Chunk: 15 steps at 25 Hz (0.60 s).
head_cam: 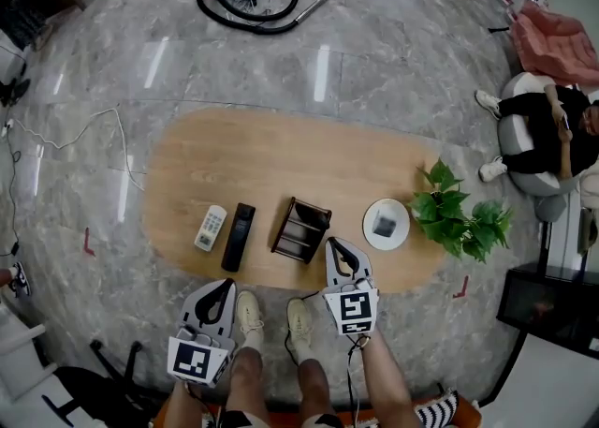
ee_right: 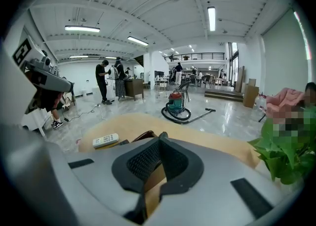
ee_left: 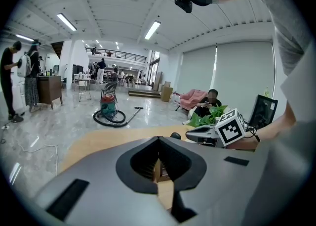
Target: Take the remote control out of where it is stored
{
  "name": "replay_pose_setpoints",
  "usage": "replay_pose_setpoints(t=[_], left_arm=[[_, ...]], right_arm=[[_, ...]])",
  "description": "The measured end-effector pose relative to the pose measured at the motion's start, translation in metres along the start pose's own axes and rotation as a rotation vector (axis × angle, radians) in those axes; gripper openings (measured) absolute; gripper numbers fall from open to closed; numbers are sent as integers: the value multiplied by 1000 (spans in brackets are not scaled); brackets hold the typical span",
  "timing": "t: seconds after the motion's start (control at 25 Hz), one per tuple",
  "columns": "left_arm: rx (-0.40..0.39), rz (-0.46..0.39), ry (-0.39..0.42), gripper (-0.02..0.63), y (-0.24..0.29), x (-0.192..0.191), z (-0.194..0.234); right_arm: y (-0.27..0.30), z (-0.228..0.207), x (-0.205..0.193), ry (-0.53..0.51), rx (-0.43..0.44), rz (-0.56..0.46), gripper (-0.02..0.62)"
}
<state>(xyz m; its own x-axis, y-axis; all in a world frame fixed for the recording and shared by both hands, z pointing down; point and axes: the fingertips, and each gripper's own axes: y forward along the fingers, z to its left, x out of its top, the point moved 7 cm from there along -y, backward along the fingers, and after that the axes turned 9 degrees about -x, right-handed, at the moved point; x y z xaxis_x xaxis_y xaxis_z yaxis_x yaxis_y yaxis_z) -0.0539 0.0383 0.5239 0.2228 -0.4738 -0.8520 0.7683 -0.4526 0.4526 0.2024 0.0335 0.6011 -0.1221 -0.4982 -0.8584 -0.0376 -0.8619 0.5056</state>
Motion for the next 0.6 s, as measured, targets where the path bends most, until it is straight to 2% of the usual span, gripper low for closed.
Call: replay_pose_setpoints(t=[0.52, 0.6], left_arm=[[9, 11, -18, 6, 10, -1, 6], [11, 13, -20, 5, 11, -3, 5]], right_arm=[[16, -6, -1, 16, 12, -13, 11], [19, -5, -4, 24, 30, -9, 32]])
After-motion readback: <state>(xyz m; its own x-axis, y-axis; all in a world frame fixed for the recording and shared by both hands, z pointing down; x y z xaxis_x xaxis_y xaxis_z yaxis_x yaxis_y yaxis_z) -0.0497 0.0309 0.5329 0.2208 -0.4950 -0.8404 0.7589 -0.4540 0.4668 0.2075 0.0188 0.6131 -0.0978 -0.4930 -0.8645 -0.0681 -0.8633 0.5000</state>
